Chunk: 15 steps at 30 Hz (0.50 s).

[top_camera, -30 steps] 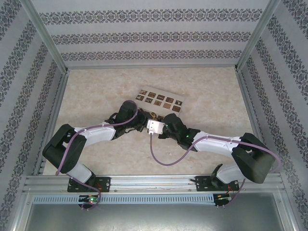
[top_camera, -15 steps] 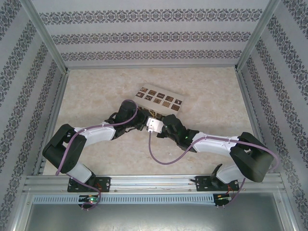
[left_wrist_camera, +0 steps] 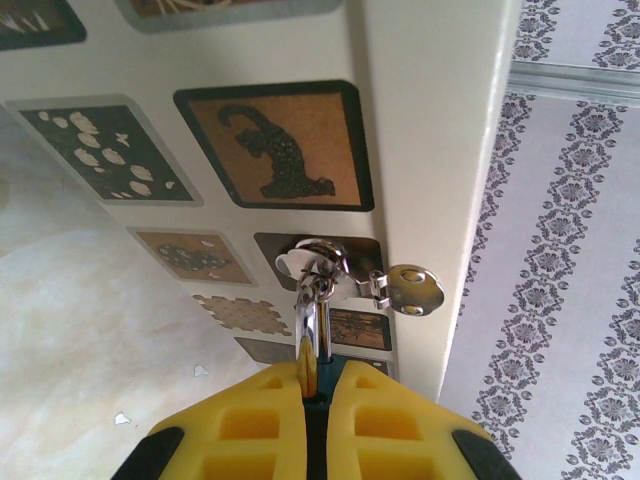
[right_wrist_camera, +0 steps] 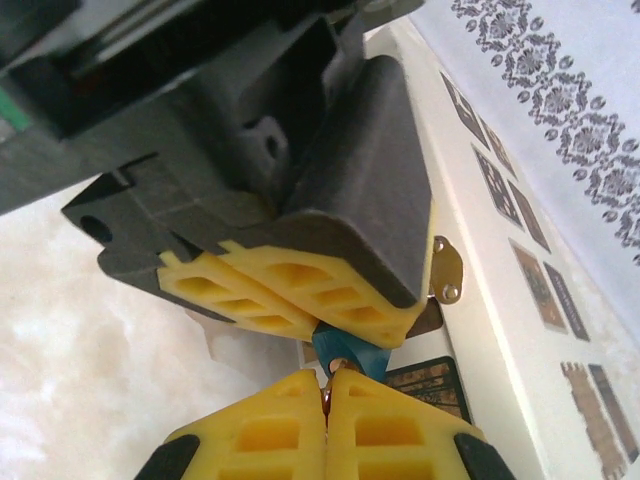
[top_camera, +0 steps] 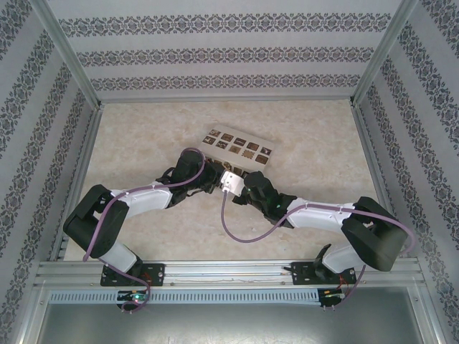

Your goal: Unlock the padlock with the key

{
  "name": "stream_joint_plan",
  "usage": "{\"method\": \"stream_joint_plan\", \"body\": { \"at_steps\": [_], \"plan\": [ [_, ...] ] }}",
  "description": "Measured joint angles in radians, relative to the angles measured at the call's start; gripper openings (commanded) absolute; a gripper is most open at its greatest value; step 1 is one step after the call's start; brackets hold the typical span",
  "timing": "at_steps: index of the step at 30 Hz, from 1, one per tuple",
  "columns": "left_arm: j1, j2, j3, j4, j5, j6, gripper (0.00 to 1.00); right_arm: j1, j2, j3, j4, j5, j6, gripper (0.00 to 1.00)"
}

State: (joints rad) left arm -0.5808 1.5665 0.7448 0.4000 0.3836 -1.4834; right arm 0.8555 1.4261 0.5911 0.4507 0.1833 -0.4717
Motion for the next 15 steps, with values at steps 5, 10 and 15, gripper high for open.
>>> {"method": "stream_joint_plan", "body": {
  "at_steps": [5, 10, 15],
  "plan": [
    [0.0, 0.0, -0.002, 0.003, 0.004, -0.004, 0.0, -0.001, 0.0, -0.045, 0.096, -0.009, 0.181, 0.0],
    [-0.001, 0.0, -0.015, 0.021, 0.0, -0.011, 0.0, -0.001, 0.026, -0.091, 0.217, -0.015, 0.355, 0.0],
    [-0.002, 0.0, -0.034, 0.029, -0.011, -0.014, 0.0, -0.001, 0.066, -0.125, 0.319, -0.032, 0.482, 0.0]
  ]
}}
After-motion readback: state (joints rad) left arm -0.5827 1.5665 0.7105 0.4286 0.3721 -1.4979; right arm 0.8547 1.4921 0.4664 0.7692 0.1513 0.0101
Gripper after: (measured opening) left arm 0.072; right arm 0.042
